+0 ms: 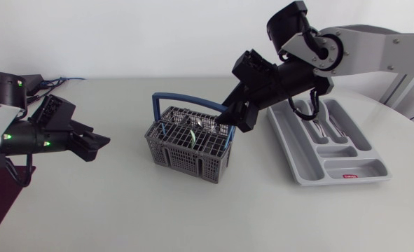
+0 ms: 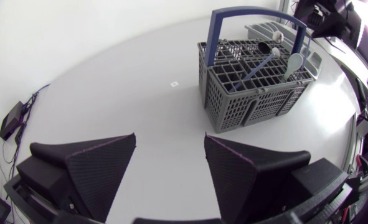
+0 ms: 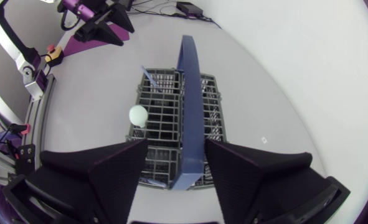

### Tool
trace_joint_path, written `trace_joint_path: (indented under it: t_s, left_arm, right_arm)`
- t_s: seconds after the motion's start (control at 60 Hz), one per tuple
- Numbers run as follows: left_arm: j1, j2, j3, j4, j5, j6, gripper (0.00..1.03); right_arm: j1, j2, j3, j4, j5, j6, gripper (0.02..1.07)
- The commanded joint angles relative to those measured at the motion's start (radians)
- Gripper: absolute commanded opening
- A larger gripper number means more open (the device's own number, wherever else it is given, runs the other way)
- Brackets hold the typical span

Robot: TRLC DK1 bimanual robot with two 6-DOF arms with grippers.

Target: Unload the cutlery basket into the drawer organizer.

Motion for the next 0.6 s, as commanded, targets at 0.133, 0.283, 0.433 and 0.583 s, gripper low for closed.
trace_joint_path:
  t_s: [0.133,0.283,0.433,0.583]
  left_arm:
    - [-0.011,0.193,0.091,0.046,0.021,0.011,0.95]
    - [-0.037,0.320,0.160,0.105,0.026,-0.028,0.94]
    - [-0.086,0.426,0.219,0.189,0.026,-0.086,0.88]
    - [-0.143,0.504,0.268,0.197,0.026,-0.097,0.87]
  right_arm:
    - [0.020,-0.137,-0.009,-0.008,-0.011,0.093,1.03]
    - [-0.014,-0.216,-0.088,-0.014,0.001,0.102,0.83]
    - [-0.066,-0.286,-0.200,-0.012,0.001,0.103,0.43]
    - [-0.119,-0.302,-0.303,0.041,0.000,0.123,0.17]
